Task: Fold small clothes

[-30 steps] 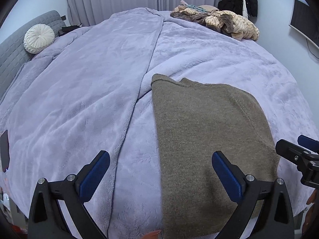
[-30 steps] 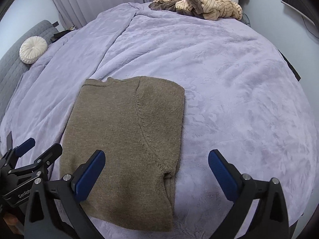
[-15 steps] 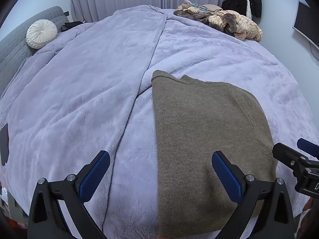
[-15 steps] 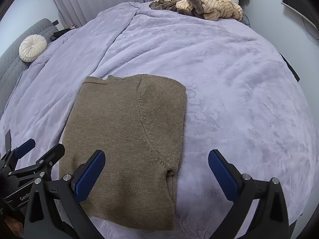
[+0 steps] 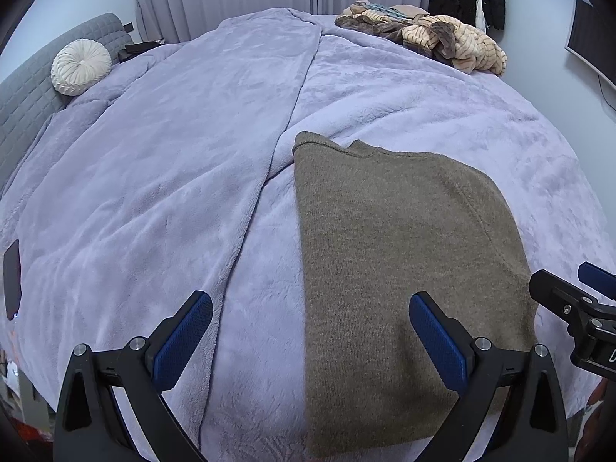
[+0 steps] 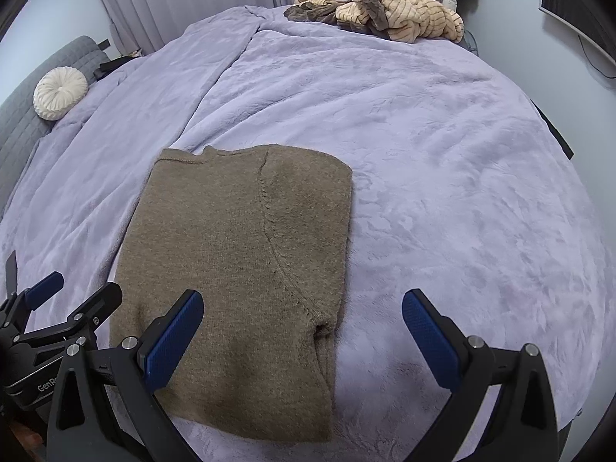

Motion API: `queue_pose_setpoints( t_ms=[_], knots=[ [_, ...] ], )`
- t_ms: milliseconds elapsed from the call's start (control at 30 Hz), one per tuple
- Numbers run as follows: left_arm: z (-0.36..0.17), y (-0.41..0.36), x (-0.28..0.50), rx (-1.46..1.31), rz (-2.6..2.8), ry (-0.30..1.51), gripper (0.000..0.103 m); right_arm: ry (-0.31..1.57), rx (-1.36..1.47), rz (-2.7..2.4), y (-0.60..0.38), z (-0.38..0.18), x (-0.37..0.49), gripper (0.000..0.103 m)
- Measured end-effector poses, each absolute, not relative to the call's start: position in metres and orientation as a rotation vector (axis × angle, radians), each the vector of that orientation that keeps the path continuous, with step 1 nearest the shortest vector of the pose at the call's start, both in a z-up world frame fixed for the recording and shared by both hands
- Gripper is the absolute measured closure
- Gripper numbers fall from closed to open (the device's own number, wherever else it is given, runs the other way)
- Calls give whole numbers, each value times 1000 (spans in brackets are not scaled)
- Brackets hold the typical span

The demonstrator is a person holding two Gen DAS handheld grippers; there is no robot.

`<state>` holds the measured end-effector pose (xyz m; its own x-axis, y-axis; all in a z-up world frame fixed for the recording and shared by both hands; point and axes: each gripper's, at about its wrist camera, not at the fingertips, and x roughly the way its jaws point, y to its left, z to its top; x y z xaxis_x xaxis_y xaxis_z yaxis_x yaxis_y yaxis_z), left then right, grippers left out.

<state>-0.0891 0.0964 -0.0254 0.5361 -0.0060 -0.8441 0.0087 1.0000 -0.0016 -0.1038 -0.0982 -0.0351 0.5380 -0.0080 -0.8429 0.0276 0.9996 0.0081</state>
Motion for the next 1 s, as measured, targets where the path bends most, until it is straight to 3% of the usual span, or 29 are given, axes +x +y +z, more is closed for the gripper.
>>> queue_pose_setpoints(
  t_ms=[1000],
  knots=[
    [-22,102,-96,-4,0,993,1,994,5,-28,-96,-32,-110,0]
  ],
)
